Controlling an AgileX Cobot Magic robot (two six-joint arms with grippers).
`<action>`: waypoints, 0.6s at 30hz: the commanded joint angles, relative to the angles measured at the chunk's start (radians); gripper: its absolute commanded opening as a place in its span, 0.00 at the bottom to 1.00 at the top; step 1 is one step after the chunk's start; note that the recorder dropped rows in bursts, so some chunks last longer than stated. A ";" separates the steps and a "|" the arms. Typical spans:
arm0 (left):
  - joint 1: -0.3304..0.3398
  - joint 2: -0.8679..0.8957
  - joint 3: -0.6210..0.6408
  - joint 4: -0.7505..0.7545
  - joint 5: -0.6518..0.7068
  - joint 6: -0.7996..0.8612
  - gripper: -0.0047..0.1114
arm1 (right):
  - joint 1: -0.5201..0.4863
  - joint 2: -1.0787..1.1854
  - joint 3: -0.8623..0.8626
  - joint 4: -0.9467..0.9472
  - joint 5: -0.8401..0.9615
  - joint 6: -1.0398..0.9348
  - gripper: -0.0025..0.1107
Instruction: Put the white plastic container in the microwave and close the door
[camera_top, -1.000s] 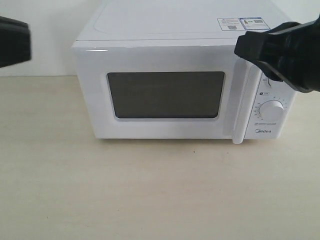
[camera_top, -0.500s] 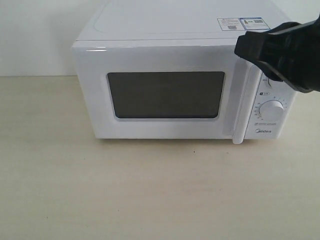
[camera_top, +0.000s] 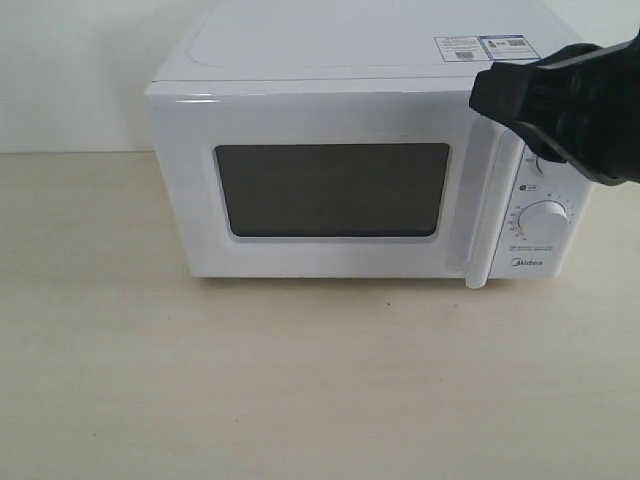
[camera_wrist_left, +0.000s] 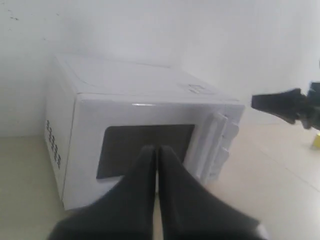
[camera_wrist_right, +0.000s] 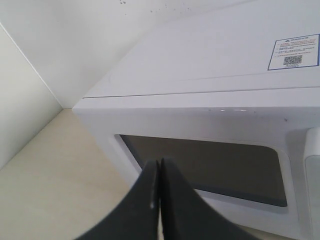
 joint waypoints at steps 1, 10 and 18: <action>0.097 -0.004 0.105 -0.074 -0.188 0.035 0.07 | -0.003 -0.009 -0.005 -0.012 -0.006 -0.007 0.02; 0.213 -0.004 0.277 -0.125 -0.273 0.297 0.07 | -0.003 -0.009 -0.005 -0.012 -0.006 -0.007 0.02; 0.213 -0.004 0.452 -0.125 -0.441 0.309 0.07 | -0.003 -0.009 -0.005 -0.012 -0.008 -0.007 0.02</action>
